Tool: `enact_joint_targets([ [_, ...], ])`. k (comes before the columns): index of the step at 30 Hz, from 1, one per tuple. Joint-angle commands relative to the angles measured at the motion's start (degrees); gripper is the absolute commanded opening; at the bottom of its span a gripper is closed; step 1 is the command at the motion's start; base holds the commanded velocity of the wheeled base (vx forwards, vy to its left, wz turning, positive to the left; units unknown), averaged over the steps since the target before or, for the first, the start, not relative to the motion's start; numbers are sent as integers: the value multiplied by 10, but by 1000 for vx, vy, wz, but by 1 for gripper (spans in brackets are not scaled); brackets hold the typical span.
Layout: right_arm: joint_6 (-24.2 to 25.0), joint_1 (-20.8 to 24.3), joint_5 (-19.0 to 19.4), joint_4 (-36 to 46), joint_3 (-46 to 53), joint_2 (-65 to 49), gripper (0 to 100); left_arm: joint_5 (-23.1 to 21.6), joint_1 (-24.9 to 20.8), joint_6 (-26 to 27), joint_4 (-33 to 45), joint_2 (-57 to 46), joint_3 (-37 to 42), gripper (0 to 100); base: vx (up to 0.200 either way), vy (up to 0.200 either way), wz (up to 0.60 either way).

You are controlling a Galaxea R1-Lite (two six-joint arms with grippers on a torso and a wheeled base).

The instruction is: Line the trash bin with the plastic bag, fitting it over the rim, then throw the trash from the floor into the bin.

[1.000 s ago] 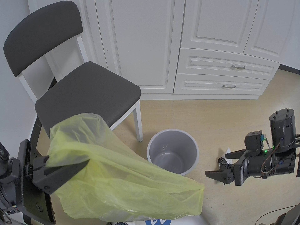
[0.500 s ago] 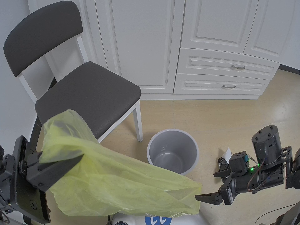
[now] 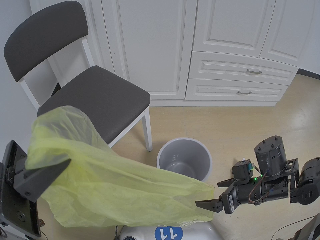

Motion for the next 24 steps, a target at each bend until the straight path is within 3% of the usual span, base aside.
enact_joint_targets([
  [1,10,-5,4,-4,-4,20,100,-15,0,-2,-22,-3,7,0,0,0,0],
  [6,55,-5,12,-50,-3,40,100,-50,0,-3,-32,-17,20,0,0,0,0],
  [10,89,-5,45,-124,16,60,100,-60,0,-3,-32,-18,24,0,0,0,0],
  [16,91,-5,64,-195,45,74,100,-60,0,-4,-32,-16,24,0,0,0,0],
  [24,91,-7,57,-196,46,66,100,-60,0,-4,-32,-15,24,0,0,0,0],
])
